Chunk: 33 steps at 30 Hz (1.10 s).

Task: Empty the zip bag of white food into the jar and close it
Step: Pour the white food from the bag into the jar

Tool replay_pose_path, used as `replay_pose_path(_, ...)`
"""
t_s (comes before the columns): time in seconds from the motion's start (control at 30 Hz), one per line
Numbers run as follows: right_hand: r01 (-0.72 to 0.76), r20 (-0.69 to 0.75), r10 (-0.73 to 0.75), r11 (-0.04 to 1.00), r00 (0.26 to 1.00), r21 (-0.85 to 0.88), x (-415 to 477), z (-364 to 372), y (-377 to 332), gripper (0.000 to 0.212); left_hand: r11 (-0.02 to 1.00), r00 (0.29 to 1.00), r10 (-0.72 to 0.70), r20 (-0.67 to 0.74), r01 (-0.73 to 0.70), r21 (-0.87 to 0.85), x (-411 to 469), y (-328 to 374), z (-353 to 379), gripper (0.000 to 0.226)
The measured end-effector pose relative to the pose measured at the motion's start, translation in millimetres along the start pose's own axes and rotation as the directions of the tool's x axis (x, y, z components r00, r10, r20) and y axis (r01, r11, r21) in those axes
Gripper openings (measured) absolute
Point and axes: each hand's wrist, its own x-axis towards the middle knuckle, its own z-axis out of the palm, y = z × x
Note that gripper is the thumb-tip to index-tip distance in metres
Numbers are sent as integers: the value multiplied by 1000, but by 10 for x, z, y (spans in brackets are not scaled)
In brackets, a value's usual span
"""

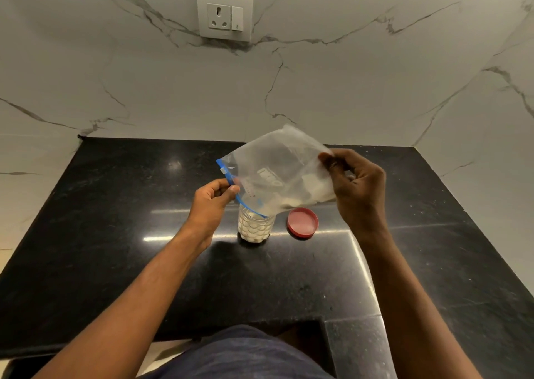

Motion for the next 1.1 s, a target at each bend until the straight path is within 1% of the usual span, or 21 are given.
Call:
replay_pose_path(0.03, -8, -21, 8, 1000, 1000, 6, 14, -4, -10, 9, 1000, 1000, -6, -3, 6, -2, 1, -4, 2, 17)
replay_pose_path(0.07, -13, -3, 12, 1000, 1000, -7, 17, 3, -21, 9, 1000, 1000, -11, -6, 11, -7, 1, -12, 4, 17)
replay_pose_path(0.13, -58, 101, 62, 997, 993, -41, -10, 32, -37, 15, 1000, 999, -25, -21, 24, -19, -6, -18, -3, 16)
replay_pose_path(0.23, -192, 195, 208, 977, 958, -94, -86, -31, -10, 52, 998, 997, -60, -56, 58, -33, -3, -6, 6, 14)
replay_pose_path(0.27, -229, 218, 245, 969, 945, -96, -120, -65, 16, 60, 997, 995, -70, -67, 68, -36, -2, -3, 15, 14)
replay_pose_path(0.3, -257, 234, 268, 963, 935, -77, -160, -95, 41, 62, 996, 994, -78, -79, 76, -39, -4, 1, 22, 15)
replay_pose_path(0.37, -289, 211, 285, 957, 935, -11, -247, -120, 99, 56, 995, 991, -90, -95, 87, -44, -7, 9, 37, 15)
replay_pose_path(0.43, -296, 101, 289, 953, 952, 61, -298, -118, 138, 46, 995, 991, -97, -91, 93, -40, -15, 22, 53, 16)
replay_pose_path(0.5, -266, -34, 272, 956, 962, 127, -295, -110, 133, 38, 995, 993, -96, -74, 93, -36, -28, 26, 72, 16)
replay_pose_path(0.57, -211, -101, 226, 968, 969, 139, -264, -65, 99, 30, 995, 993, -99, -70, 96, -40, -43, 21, 75, 15)
replay_pose_path(0.63, -182, -93, 197, 972, 976, 151, -224, -11, 56, 25, 994, 992, -105, -74, 101, -48, -53, 21, 63, 14)
replay_pose_path(0.73, -185, -91, 206, 963, 974, 198, -165, 41, -16, 25, 993, 991, -108, -77, 103, -60, -61, 25, 49, 12)
replay_pose_path(0.77, -184, -92, 203, 966, 975, 179, -151, 53, -37, 25, 993, 991, -108, -77, 104, -64, -66, 26, 48, 12)
replay_pose_path(0.8, -184, -67, 193, 975, 979, 122, -144, 64, -55, 24, 992, 991, -108, -77, 103, -67, -73, 28, 53, 12)
replay_pose_path(0.83, -190, 1, 190, 981, 982, 41, -142, 74, -73, 27, 992, 991, -107, -78, 102, -71, -84, 32, 62, 12)
replay_pose_path(0.87, -201, 101, 204, 979, 974, -37, -141, 83, -89, 32, 992, 991, -107, -78, 101, -78, -94, 35, 73, 11)
replay_pose_path(0.9, -220, 191, 232, 972, 954, -86, -136, 85, -90, 37, 991, 991, -109, -77, 102, -83, -99, 36, 84, 11)
replay_pose_path(0.93, -243, 231, 257, 966, 938, -89, -130, 79, -91, 39, 991, 991, -111, -75, 104, -88, -102, 40, 95, 11)
replay_pose_path(0.97, -261, 218, 267, 964, 939, -56, -126, 68, -90, 40, 990, 991, -112, -71, 105, -91, -106, 47, 103, 11)
replay_pose_path(1.03, -259, 111, 255, 965, 961, 24, -120, 40, -92, 40, 990, 992, -112, -64, 106, -94, -115, 58, 119, 11)
replay_pose_path(1.1, -228, 34, 227, 974, 973, 7, -111, 38, -87, 41, 989, 991, -116, -73, 109, -98, -115, 51, 106, 11)
